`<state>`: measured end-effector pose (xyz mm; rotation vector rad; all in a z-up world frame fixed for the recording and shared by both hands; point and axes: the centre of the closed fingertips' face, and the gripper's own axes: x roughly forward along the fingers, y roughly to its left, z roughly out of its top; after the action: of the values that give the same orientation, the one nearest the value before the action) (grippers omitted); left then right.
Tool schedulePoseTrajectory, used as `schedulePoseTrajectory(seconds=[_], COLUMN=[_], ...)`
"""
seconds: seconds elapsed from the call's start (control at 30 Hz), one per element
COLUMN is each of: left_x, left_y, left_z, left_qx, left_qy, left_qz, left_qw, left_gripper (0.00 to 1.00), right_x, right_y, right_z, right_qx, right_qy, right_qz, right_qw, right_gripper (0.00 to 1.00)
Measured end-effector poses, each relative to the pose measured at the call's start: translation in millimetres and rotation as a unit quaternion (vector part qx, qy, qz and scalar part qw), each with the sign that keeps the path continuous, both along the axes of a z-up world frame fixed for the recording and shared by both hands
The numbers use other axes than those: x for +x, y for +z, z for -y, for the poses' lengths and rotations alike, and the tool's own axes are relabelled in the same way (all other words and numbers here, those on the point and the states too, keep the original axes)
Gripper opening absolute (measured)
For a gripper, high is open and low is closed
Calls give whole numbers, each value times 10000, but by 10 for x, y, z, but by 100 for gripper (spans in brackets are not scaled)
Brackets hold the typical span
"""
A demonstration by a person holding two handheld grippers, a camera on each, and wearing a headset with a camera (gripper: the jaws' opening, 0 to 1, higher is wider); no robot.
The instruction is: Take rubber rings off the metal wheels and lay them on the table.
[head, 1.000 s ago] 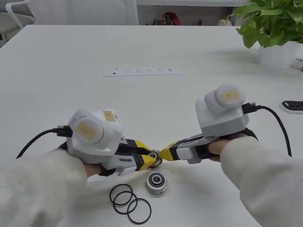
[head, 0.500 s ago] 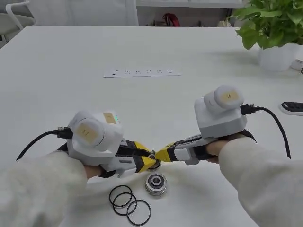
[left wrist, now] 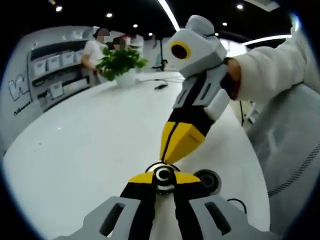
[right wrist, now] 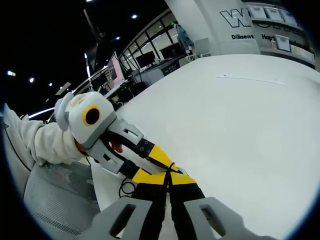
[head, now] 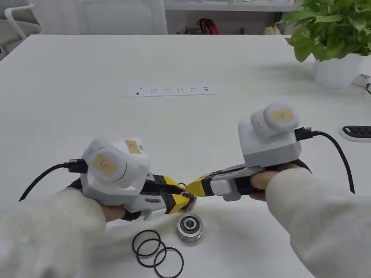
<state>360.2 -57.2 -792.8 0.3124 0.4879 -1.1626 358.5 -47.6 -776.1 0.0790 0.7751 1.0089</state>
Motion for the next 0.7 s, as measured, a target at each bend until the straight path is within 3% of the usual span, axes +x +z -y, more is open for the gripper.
schedulePoseTrajectory(seconds=[0.07, 0.23, 0.33, 0.43, 0.53, 0.7], left_x=[2, -53, -72, -87, -130, -163], left_y=[3, 45, 138, 239, 372, 536], left_z=[-4, -29, -37, -48, -75, -187], left_qx=[49, 226, 133, 81, -19, -191], left_qy=[-20, -216, -213, -224, -336, -229], left_qz=[-46, 84, 7, 125, 289, 293], left_qw=[10000, 9995, 9997, 9996, 9990, 9991], left_gripper=[14, 15, 21, 34, 35, 40], right_x=[2, 16, 47, 88, 99, 131], right_y=[4, 14, 52, 112, 171, 303], right_z=[4, 32, 53, 89, 101, 78], right_qx=[-3, -16, 50, 159, 224, 451], right_qy=[-11, -62, -144, -261, -325, -391], right_qz=[5, 9, 43, 72, 92, 166], right_qw=[10000, 10000, 9999, 9995, 9992, 9981], right_gripper=[0, 0, 0, 0, 0, 0])
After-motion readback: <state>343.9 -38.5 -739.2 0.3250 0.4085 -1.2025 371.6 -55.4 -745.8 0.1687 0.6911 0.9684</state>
